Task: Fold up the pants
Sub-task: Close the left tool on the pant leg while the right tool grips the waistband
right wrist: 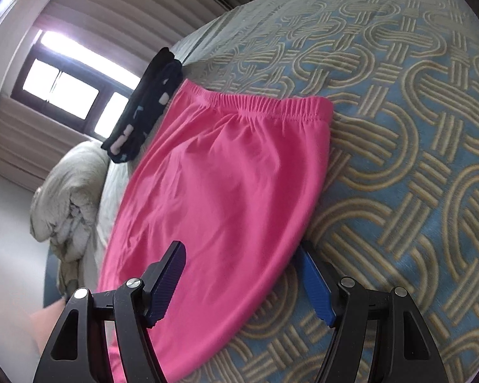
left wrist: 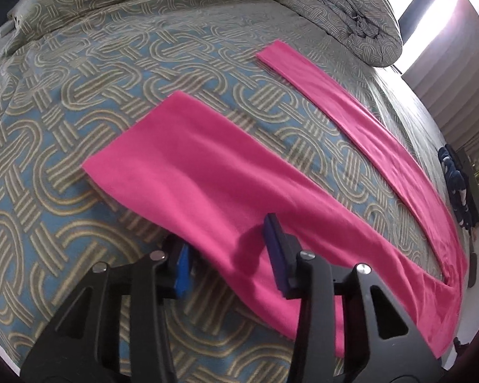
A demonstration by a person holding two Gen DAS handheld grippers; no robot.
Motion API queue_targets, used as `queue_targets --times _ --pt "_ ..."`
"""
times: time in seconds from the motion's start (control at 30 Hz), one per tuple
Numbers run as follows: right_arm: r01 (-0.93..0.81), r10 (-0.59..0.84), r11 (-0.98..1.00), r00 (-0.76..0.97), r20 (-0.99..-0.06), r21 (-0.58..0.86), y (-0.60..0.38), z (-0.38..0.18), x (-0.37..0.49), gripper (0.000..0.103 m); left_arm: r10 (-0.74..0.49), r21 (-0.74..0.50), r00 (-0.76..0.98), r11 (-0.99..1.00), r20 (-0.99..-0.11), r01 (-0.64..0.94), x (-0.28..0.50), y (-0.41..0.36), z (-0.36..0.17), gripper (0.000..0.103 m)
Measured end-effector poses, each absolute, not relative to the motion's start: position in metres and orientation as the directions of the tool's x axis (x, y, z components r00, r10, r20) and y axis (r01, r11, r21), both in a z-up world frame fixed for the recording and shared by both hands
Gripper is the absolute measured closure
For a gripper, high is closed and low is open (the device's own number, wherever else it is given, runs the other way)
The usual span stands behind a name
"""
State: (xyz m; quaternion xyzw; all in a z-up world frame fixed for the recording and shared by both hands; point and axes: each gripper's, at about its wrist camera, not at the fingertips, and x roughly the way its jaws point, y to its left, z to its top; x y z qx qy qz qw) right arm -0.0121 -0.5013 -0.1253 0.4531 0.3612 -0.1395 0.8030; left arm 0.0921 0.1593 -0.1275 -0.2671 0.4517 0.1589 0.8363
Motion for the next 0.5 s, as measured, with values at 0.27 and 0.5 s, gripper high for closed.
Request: queue_targets --times 0.27,0.5 --pt "0.585 0.085 0.54 0.678 -0.73 0.605 -0.505 -0.131 -0.001 0.065 0.021 -0.288 0.535 0.824 -0.845 -0.487 0.09 0.158 -0.127 0.065" --pt "0.593 0.067 0.515 0.692 -0.719 0.619 -0.513 -0.136 -0.01 0.095 -0.029 -0.342 0.559 0.818 -0.828 -0.463 0.085 0.169 -0.123 0.097"
